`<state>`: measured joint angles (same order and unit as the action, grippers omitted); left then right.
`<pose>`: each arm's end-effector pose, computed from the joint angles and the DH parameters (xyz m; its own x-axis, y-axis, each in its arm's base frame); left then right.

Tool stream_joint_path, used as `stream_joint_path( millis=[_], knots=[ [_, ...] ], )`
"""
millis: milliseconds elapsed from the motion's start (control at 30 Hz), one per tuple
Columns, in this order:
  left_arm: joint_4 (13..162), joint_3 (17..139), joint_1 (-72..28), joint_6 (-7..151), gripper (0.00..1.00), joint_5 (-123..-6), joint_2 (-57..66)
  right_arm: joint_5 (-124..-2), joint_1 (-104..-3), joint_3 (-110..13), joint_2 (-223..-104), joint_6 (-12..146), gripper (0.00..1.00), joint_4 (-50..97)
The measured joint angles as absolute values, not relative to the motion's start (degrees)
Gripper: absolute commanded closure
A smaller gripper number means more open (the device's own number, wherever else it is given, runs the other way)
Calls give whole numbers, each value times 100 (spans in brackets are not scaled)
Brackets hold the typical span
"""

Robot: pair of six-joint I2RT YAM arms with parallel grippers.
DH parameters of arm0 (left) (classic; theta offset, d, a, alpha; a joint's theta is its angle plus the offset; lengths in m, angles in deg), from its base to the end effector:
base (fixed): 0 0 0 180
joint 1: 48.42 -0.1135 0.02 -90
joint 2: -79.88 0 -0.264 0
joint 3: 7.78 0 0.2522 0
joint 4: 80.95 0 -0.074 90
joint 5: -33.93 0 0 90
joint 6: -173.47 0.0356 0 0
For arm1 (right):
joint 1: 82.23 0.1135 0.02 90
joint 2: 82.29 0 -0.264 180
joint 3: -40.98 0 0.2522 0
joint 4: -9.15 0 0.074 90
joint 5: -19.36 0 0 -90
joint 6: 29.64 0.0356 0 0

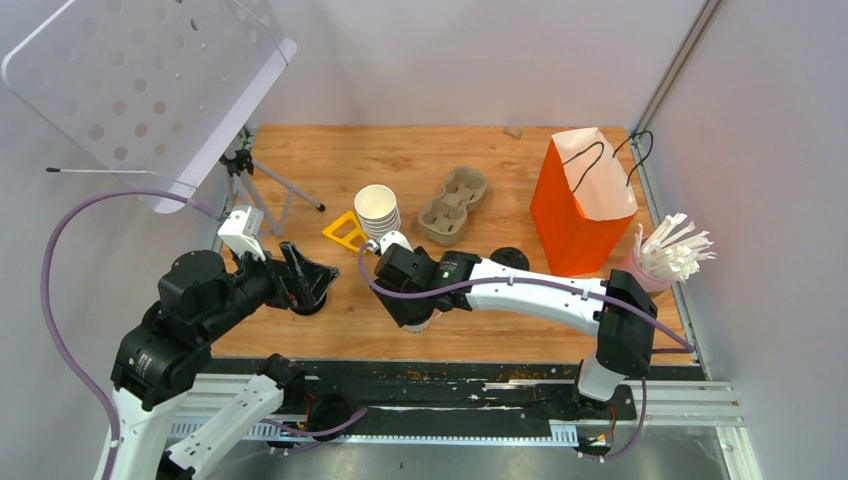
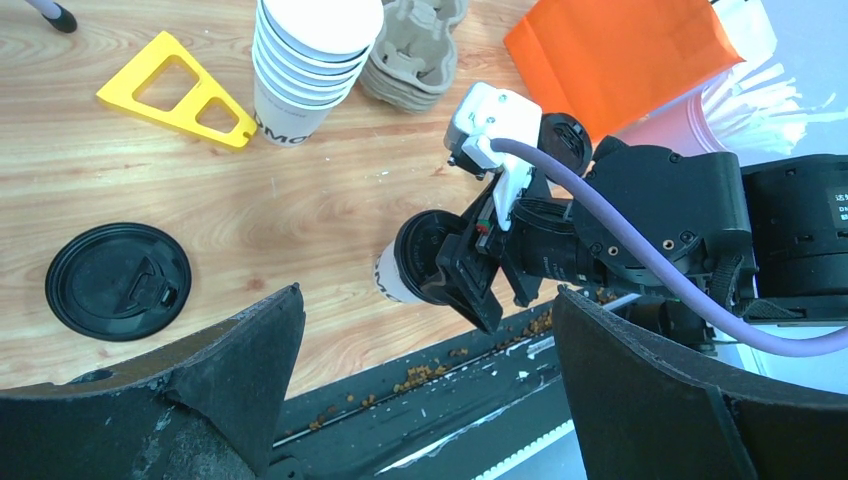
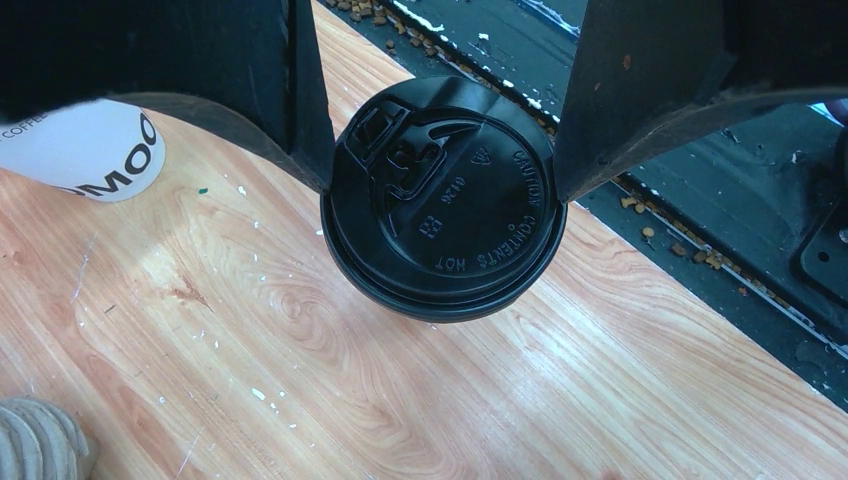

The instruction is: Pack the takeout coffee

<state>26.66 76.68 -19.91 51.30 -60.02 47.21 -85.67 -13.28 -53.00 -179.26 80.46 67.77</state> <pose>0.0483 -0.0290 0.4156 -0.5454 -0.3082 -0.7794 0.2864 0.8054 -0.5189 0.1363 0.3284 0.2670 -0.5913 -0.6123 -0.5249 -0.6963 0.7160 -0.0508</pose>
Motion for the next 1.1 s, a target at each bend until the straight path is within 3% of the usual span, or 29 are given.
stream_joint_path(
  millis=[833, 1100],
  knots=[
    [2685, 7320, -1991, 5189, 0, -6211, 4610, -8547, -1479, -4465, -16857, 8347, 39, 7509],
    [2751, 7279, -1991, 5192, 0, -6329, 4474, -8676, -1914, -3735, -15684, 8686, 38, 8189]
  ],
)
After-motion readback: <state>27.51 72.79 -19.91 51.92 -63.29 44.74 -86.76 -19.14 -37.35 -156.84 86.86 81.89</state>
